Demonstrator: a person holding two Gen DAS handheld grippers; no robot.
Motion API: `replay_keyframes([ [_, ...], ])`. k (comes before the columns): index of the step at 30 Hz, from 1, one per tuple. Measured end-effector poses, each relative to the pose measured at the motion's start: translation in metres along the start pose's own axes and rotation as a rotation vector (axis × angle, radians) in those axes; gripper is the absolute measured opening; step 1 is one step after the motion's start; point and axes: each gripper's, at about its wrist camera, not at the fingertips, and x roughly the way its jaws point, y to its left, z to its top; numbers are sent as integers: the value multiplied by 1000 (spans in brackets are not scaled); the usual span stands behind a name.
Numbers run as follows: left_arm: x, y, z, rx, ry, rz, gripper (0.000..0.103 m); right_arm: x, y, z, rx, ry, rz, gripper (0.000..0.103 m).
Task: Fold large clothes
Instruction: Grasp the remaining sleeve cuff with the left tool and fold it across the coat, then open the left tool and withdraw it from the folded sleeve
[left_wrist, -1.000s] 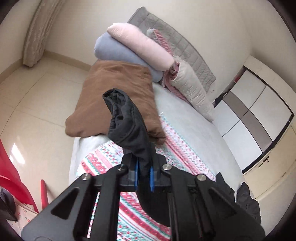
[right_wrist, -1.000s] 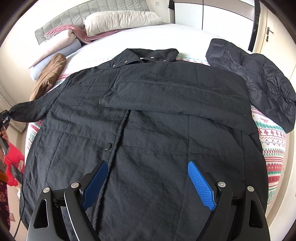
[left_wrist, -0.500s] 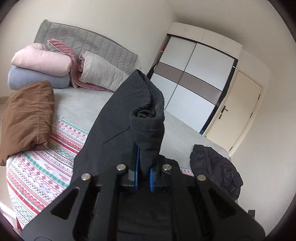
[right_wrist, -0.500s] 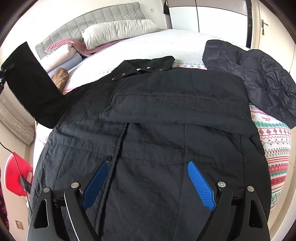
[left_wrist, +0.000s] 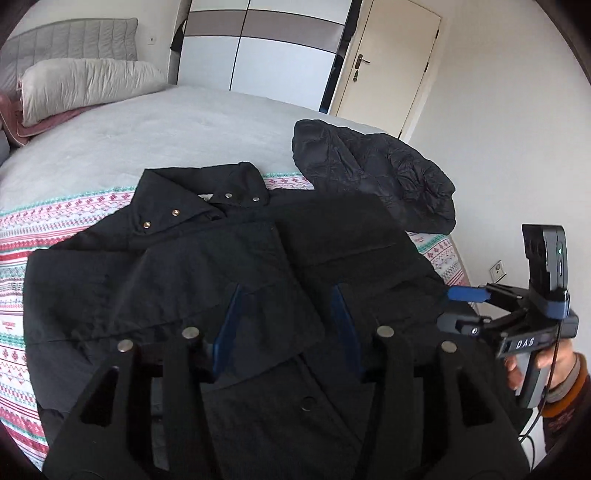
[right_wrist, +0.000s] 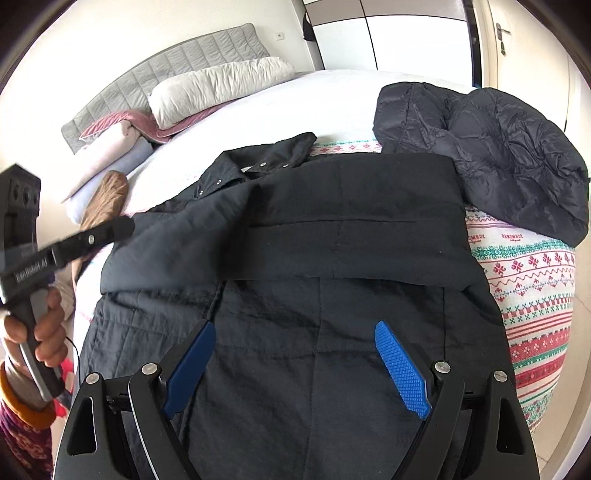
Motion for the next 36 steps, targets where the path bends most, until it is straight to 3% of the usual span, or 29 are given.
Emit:
replay_keyframes([
  [4, -16, 43, -1, -51, 17, 93, 56, 5, -2, 11, 9, -12, 21, 89],
  [8, -20, 96, -15, -135, 38, 210, 56, 28, 13, 27, 11, -19, 129, 89],
  [13, -11, 137, -48, -219, 56, 240, 52, 82, 48, 44, 12, 8, 223, 86],
  [15, 0, 145, -60, -227, 65, 238, 45, 102, 61, 48, -14, 3, 218, 68],
  [16, 6, 149, -67, -235, 71, 234, 45, 111, 68, 48, -30, 7, 203, 52],
  [17, 13, 153, -75, -247, 78, 227, 44, 121, 73, 48, -50, 18, 166, 35],
  [18, 20, 157, -83, -259, 88, 220, 44, 131, 78, 46, -71, 32, 109, 28],
  [19, 27, 159, -89, -262, 93, 213, 44, 140, 81, 42, -91, 42, 65, 22],
  [23, 29, 155, -97, -246, 55, 208, 43, 148, 85, 29, -139, 18, 23, 20],
  [25, 26, 155, -97, -254, 52, 195, 44, 145, 82, 26, -139, 24, 14, 20],
  [28, 11, 147, -98, -257, 70, 195, 54, 135, 76, 25, -105, 56, 0, 34],
  [30, -5, 136, -101, -251, 88, 203, 73, 122, 71, 19, -82, 82, 14, 39],
  [32, -26, 126, -108, -242, 89, 209, 84, 102, 66, 11, -79, 94, 23, 53],
  [35, -60, 108, -121, -232, 102, 254, 91, 57, 60, -7, -88, 66, -9, 73],
  [36, -71, 103, -127, -231, 111, 271, 94, 41, 58, -14, -86, 50, -17, 74],
])
